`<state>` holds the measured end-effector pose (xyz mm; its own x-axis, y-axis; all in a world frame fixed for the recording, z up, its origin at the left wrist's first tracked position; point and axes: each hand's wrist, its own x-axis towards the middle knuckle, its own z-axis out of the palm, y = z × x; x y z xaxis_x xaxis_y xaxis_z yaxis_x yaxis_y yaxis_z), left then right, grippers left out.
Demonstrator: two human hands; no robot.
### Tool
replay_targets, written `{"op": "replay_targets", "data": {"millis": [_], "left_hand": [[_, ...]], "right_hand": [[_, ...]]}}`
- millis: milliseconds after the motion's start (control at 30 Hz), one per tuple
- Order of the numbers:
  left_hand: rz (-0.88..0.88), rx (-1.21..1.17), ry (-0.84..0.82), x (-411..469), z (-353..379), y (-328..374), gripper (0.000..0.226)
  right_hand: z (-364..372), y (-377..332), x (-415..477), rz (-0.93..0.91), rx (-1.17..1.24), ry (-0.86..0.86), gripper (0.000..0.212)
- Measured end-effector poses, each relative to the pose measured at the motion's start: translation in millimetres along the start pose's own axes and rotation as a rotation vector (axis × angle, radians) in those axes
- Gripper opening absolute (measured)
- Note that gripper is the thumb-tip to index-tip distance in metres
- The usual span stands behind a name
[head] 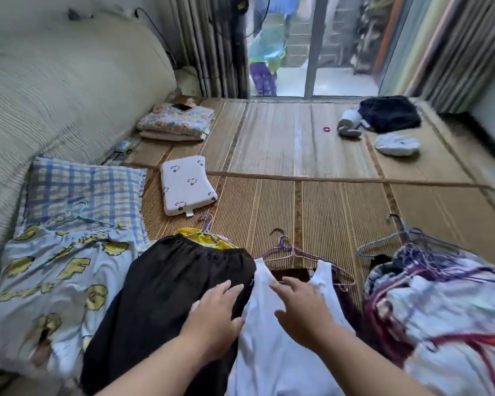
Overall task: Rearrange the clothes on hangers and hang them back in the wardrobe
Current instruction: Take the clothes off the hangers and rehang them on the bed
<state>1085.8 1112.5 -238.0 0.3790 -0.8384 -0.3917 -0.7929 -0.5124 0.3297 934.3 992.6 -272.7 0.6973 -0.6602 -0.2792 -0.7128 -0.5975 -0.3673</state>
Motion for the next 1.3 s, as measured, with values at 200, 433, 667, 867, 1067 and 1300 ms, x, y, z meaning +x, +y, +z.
{"op": "replay_targets", "data": {"millis": [200,433,667,867,1067,1300], "left_hand": [[0.189,0.001,-0.096,-71.2,67.1,89.5,0.062],[0.316,-0.073,-0.192,-99.8,119.6,206.4,0.059],[0.358,-0.061,-0.183,-54.1,145.3,321.4,0.058],[0.17,-0.066,-0.251,23.2,205.5,394.5,0.059],[0.062,-0.068,-0.307,114.1,245.6,447.5,0.06],[-0.076,0.056,-0.376,171.5,273.7,445.2,0.062]], "right_hand": [[-17.4,79.0,-144.1,0.232,0.052,-0.012,0.059],[-54.9,202.6,-266.1,0.564,0.136,0.039,0.058],[-90.3,319.7,-296.9,0.69,0.138,0.069,0.055],[-104.9,458.1,-240.6,0.631,0.157,-0.035,0.073],[-111.0,571.6,-146.4,0.504,0.124,-0.098,0.075],[-78.5,628.1,-59.6,0.419,0.014,-0.181,0.1]]}}
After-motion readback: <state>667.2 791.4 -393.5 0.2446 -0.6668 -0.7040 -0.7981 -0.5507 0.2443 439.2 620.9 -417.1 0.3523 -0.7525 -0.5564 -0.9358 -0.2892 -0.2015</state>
